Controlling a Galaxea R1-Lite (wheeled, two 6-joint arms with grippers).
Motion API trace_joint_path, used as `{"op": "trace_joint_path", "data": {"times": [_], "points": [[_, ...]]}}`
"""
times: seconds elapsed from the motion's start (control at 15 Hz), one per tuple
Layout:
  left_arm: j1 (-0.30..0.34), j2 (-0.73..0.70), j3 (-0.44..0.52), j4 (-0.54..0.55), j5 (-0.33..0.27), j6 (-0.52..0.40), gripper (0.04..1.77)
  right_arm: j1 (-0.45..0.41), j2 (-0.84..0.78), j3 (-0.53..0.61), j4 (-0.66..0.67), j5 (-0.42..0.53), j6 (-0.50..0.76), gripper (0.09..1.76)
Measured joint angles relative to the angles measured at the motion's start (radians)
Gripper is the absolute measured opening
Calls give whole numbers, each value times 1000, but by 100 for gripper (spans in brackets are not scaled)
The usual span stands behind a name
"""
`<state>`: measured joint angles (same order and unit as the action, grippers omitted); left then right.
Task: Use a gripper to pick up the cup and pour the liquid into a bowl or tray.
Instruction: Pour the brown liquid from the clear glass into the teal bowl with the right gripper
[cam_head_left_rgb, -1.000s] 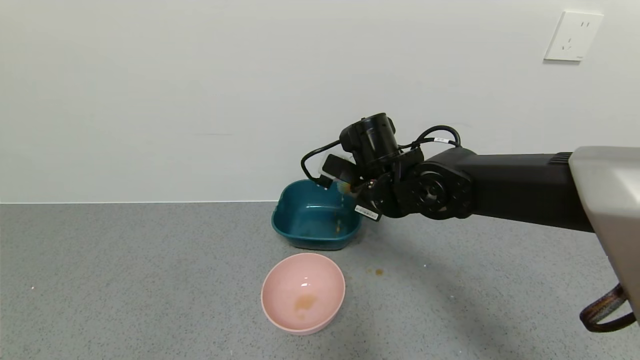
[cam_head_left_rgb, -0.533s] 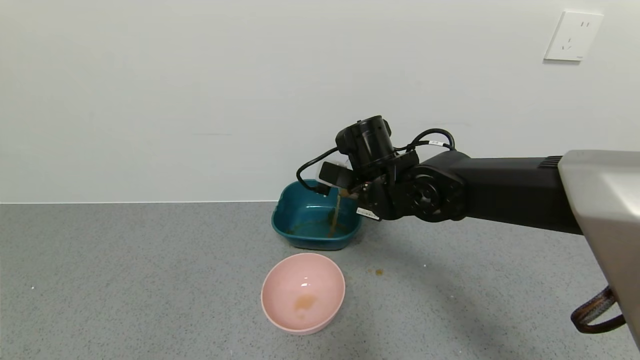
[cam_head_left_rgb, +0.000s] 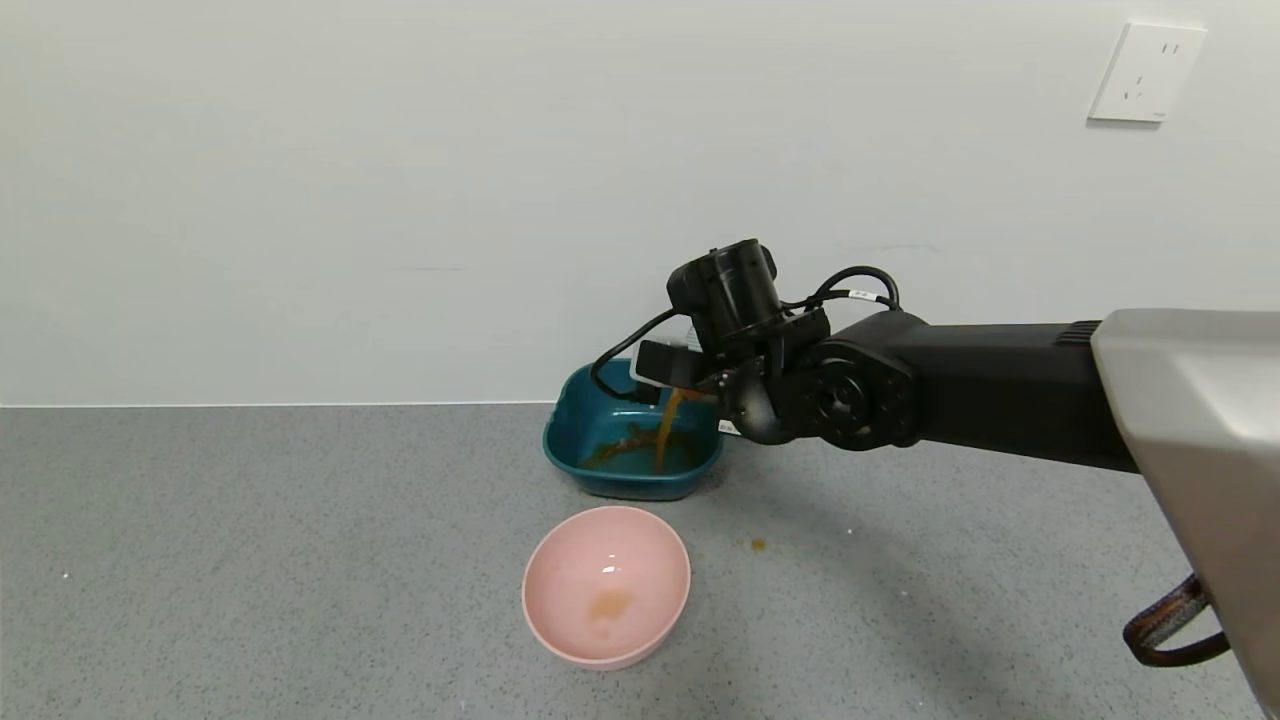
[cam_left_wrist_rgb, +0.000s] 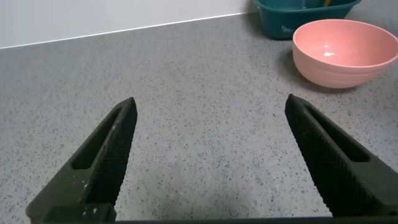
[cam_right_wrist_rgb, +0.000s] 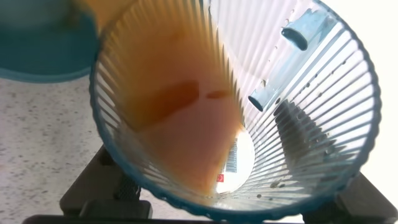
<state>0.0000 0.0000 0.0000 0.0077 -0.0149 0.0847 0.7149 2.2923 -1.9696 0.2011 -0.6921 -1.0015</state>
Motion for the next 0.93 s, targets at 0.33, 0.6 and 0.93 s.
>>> {"op": "trace_joint_path", "data": {"times": [0.33,0.6,0.93], "points": [[0,0,0,0,0,0,172,-12,10,0,-115,-1,-157,135],[0,0,0,0,0,-1,172,-19,15,-1,-171,0,-254,135],[0,0,0,0,0,0,172,-20,16,-3,-239,-1,-380,135]]}}
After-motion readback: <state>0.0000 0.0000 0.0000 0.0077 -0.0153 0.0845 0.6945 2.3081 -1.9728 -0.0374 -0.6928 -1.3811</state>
